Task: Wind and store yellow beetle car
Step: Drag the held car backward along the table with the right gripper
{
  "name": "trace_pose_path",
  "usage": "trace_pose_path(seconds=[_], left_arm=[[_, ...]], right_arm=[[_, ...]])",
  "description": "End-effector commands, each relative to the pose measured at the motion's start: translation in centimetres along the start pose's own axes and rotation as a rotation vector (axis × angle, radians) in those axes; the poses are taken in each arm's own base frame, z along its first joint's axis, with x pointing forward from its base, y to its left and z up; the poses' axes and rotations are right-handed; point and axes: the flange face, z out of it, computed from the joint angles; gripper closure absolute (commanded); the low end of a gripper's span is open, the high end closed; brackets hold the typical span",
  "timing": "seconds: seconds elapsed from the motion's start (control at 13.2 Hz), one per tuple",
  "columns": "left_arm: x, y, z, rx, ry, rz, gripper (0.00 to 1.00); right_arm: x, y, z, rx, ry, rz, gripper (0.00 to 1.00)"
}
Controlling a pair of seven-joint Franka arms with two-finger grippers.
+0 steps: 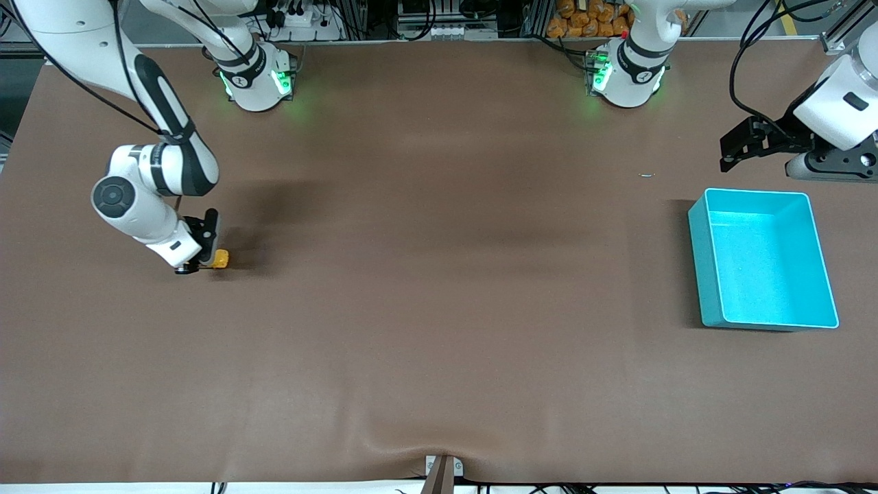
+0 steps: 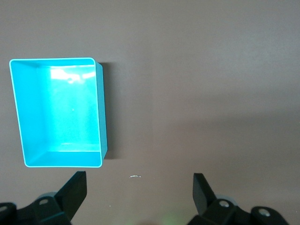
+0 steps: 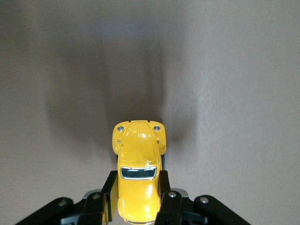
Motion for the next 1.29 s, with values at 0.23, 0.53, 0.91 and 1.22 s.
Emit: trace_pose_path(seconds=[0.23, 0.53, 0.91, 1.22], left_arm=[[0.1, -0.1, -0.5, 0.021, 0.002, 0.0, 0.0], [0.1, -0.1, -0.5, 0.021, 0.001, 0.002, 0.0], [0.1, -0.1, -0.5, 0.021, 0.001, 0.0, 0.0], [0.1, -0.1, -0.5, 0.021, 0.001, 0.0, 0.0]], right_arm=[[-3.7, -0.3, 2.9, 0.035, 0.001, -0.021, 0.63], [-6.8, -0.8, 3.5, 0.044, 0.004, -0.001, 0.63], [-10.3, -1.7, 3.9, 0.049, 0.007, 0.045, 0.63], [-12.6, -2.0, 4.0, 0.048, 0.007, 0.056, 0.63]])
